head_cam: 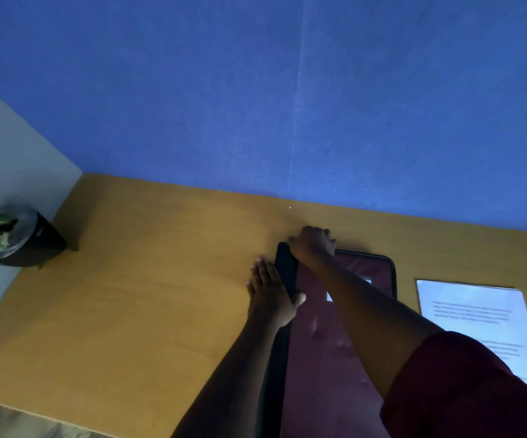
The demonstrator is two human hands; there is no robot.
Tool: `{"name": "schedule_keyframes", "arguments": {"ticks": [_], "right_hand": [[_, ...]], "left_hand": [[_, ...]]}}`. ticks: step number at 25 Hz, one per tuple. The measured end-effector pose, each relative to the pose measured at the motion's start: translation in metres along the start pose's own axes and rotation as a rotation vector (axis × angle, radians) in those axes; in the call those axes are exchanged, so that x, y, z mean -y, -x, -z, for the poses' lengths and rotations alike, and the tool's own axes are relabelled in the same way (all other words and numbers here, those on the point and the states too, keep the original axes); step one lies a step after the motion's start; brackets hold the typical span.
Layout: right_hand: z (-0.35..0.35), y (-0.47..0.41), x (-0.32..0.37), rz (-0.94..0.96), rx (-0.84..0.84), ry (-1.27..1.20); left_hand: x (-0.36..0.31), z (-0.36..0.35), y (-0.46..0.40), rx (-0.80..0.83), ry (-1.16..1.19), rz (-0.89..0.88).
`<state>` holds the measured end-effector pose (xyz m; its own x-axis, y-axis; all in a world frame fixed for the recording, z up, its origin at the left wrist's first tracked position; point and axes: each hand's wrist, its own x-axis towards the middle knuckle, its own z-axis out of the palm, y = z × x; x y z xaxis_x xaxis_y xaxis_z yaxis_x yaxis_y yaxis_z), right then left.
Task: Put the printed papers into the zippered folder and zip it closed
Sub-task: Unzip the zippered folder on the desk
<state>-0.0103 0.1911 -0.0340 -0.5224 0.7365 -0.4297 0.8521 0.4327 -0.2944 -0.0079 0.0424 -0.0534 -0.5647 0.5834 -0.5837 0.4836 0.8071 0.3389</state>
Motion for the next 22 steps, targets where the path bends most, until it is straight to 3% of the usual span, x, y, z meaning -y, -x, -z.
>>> {"name": "schedule_keyframes", "arguments": {"ticks": [9,13,22], "right_hand": [[-0.009,-0.016,0.023,-0.21,-0.01,-0.187],[-0.008,-0.026,0.015,-0.236,0.066,-0.276],[-0.031,-0.066,-0.033,-0.315,0.058,-0.326]], "left_hand": [[-0.002,-0.001,-0.004,-0.017,-0.007,0.027],[-0.004,-0.001,-0.005,-0.004,-0.003,0.037],[-0.009,0.001,-0.005,0.01,-0.011,0.073]]}}
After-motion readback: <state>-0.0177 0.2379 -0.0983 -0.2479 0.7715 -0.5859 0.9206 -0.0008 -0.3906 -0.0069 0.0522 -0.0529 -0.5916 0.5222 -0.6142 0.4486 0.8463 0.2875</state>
